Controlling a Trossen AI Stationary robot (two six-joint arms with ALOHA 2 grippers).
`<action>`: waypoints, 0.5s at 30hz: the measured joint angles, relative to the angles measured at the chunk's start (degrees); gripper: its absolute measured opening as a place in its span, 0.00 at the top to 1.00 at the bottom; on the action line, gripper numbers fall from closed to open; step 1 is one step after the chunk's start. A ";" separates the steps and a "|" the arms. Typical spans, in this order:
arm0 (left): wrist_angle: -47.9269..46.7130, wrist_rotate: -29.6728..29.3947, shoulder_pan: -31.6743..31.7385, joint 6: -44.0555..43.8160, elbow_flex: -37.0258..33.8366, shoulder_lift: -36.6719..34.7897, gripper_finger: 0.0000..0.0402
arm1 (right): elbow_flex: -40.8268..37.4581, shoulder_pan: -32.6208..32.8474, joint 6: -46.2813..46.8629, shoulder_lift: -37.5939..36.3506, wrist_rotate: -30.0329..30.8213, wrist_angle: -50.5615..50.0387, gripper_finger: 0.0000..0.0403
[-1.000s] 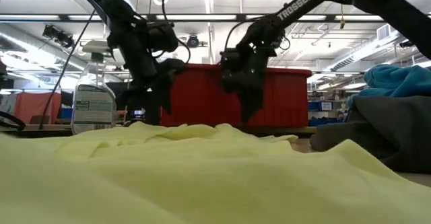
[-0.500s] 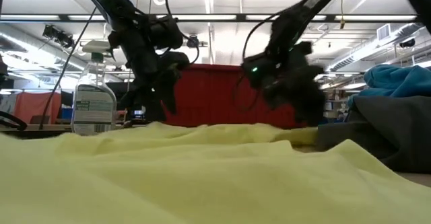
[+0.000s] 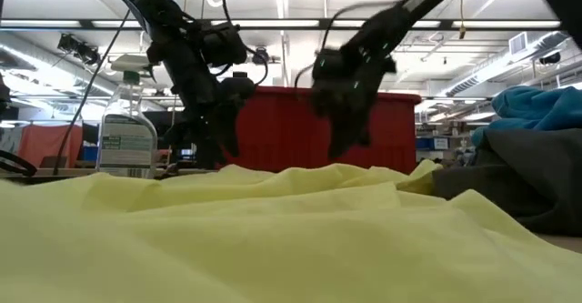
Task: Fold laundry
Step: Fold the yellow shirt
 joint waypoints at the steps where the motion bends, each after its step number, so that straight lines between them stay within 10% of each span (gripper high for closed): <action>1: -0.01 -0.02 0.80 0.00 0.00 0.00 0.61 | 1.30 -0.37 -0.38 2.03 0.21 -0.48 1.00; 15: -6.42 2.28 9.38 3.02 0.00 -0.54 0.61 | 11.80 -1.49 -10.82 11.27 5.92 -17.85 1.00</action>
